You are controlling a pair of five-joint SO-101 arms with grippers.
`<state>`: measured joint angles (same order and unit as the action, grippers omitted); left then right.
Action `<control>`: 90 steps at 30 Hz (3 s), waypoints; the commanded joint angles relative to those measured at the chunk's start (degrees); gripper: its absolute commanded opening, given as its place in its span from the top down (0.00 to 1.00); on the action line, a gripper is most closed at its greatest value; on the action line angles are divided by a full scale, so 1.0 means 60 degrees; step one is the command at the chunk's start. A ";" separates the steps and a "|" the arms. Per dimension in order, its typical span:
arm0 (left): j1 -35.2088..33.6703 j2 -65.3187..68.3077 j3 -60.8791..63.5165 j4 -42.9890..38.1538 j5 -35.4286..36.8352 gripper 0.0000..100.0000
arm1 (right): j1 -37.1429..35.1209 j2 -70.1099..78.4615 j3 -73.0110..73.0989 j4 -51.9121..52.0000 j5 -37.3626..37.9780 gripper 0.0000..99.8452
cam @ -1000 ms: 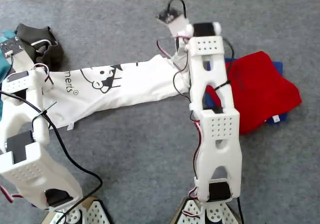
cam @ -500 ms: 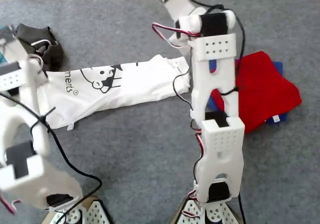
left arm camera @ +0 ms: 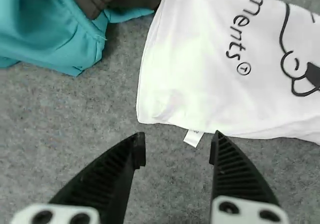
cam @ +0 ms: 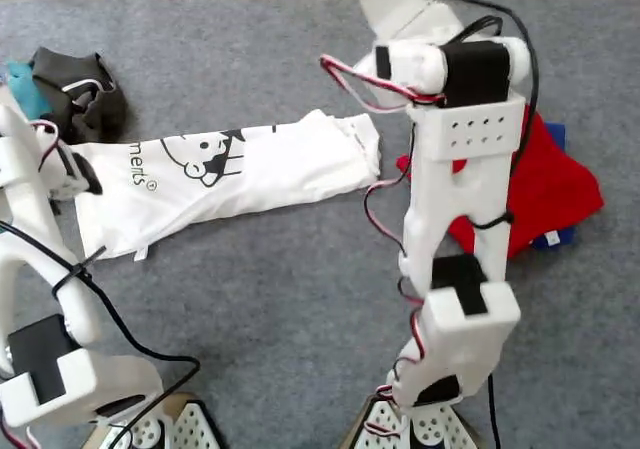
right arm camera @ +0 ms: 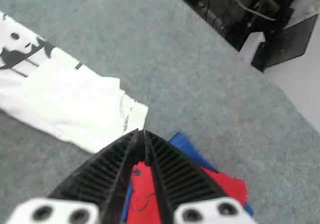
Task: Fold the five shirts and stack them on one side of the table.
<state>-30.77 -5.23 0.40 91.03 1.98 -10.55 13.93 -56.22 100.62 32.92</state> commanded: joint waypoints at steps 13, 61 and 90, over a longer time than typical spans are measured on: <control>-0.1033 0.0571 0.2337 -0.3429 -0.1612 0.77 | -0.0923 -0.1956 0.2366 -0.0498 0.0938 0.99; -0.0564 0.3751 0.0813 -0.5172 -0.1011 0.77 | -0.2154 -0.0637 0.2864 -0.0835 0.1348 0.99; 0.1004 0.6974 -0.3011 -0.2974 -0.1099 0.97 | -0.1363 -0.1004 0.2278 -0.0586 0.1626 0.99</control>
<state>-26.81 36.44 -13.93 71.87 -4.35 -21.71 10.24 -39.43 96.92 40.75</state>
